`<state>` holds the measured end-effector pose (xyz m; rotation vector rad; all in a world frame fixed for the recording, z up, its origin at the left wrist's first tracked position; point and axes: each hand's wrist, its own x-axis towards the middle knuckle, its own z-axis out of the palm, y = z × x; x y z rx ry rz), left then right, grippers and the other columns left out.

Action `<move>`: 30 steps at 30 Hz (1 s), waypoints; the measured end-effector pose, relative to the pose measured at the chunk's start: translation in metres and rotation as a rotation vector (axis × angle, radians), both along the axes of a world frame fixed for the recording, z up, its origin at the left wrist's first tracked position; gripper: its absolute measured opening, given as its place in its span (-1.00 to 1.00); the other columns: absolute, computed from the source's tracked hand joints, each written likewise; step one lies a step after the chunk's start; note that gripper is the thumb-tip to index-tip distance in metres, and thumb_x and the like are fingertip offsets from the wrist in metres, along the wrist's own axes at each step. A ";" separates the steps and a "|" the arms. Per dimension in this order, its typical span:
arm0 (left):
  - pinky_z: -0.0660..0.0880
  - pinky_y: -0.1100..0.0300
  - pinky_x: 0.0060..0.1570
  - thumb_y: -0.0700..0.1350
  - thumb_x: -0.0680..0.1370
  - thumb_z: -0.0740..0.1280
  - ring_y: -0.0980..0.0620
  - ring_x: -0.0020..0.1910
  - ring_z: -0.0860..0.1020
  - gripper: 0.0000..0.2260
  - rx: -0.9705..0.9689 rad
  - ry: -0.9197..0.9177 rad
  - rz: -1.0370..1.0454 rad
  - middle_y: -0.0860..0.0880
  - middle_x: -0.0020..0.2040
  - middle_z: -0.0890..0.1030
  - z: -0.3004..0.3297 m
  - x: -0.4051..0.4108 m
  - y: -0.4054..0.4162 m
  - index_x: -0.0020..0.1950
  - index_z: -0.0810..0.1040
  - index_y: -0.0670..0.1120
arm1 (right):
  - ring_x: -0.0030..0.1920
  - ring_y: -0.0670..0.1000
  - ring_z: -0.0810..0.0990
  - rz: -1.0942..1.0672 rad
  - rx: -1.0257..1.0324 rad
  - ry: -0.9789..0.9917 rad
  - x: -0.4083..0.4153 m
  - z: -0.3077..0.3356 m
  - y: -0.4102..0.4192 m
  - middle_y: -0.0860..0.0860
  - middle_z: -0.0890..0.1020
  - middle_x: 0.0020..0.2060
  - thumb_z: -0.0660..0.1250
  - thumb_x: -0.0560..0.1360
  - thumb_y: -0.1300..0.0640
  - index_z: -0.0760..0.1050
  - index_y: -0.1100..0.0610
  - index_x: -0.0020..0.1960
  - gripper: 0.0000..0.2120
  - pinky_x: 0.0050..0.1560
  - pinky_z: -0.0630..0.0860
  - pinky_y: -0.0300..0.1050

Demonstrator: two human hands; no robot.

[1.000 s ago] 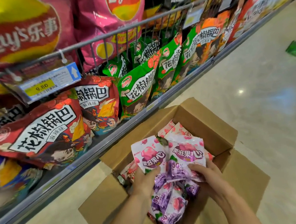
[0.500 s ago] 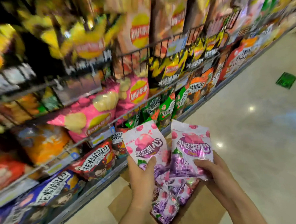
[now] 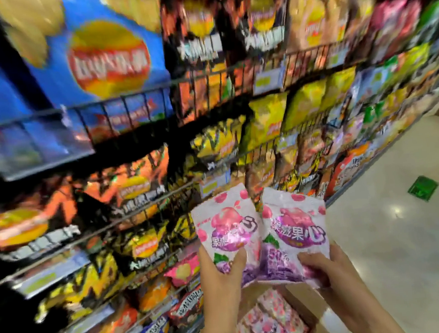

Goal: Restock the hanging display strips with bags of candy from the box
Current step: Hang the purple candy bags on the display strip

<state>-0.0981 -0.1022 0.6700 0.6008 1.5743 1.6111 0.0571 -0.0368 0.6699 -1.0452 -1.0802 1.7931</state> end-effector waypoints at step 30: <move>0.36 0.21 0.23 -0.18 0.48 0.39 0.11 0.25 0.46 -0.50 0.135 0.331 0.899 0.04 0.29 0.48 0.132 -0.108 -0.277 0.38 0.32 -0.02 | -0.11 0.04 0.68 0.724 0.278 0.175 -0.196 0.155 -0.142 0.02 0.69 -0.06 0.39 0.37 0.36 0.42 0.12 0.26 -0.51 -0.12 0.53 -0.04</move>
